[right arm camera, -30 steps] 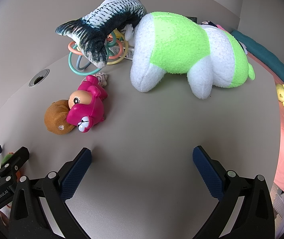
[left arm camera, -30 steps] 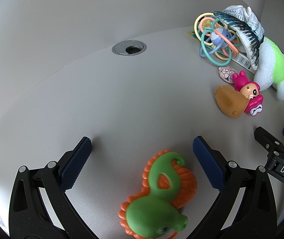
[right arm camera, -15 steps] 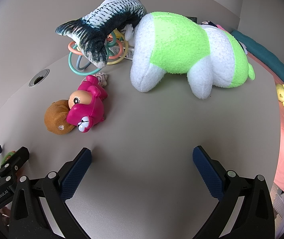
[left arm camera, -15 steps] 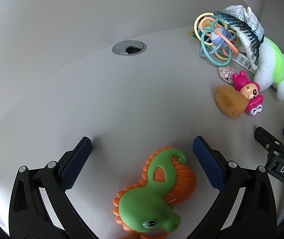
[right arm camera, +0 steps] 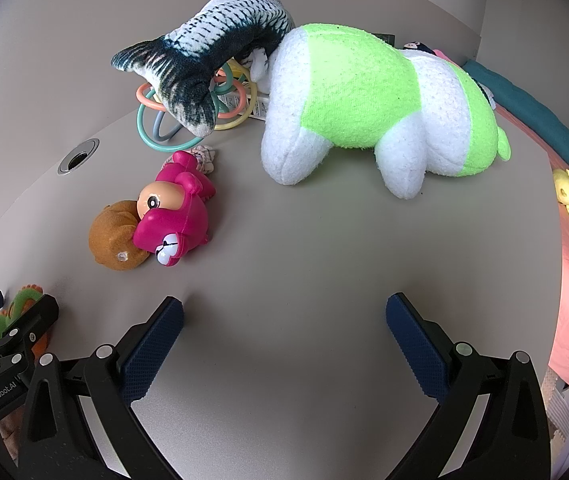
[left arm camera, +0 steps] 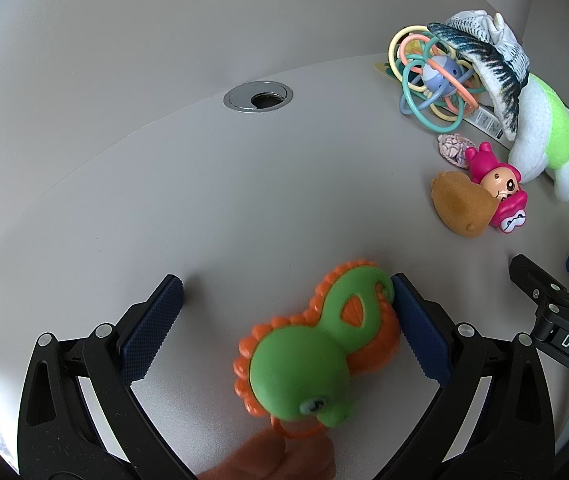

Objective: Collect trash
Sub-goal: 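Close the left gripper on the green-orange seahorse toy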

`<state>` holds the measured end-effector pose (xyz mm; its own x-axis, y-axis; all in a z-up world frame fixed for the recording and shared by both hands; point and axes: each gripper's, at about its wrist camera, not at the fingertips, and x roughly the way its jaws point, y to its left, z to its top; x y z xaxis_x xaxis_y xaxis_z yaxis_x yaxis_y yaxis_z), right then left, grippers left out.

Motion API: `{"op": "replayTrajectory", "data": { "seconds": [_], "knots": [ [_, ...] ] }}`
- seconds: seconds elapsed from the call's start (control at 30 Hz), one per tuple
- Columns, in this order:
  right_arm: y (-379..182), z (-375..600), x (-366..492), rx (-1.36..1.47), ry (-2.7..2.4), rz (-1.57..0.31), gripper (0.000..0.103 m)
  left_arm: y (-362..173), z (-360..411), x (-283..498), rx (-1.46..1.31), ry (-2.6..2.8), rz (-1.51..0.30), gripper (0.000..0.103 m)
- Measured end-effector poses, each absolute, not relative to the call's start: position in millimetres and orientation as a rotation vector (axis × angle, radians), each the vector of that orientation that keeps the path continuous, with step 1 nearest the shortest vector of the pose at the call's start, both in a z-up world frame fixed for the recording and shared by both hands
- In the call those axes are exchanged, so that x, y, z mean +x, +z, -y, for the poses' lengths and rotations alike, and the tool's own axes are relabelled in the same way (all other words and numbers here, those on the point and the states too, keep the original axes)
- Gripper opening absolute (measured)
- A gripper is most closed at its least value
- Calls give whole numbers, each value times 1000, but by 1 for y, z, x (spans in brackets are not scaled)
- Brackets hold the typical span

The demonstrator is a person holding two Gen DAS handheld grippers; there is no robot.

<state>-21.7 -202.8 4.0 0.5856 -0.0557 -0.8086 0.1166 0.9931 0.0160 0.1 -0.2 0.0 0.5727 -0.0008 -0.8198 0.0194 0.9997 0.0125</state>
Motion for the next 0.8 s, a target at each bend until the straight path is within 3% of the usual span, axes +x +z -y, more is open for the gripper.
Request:
{"op": "replayTrajectory", "data": {
  "seconds": [0.8],
  "knots": [
    [4,200,-21,69,-102,-940,101,1,0,-3,19,-7,-961,98]
  ]
}}
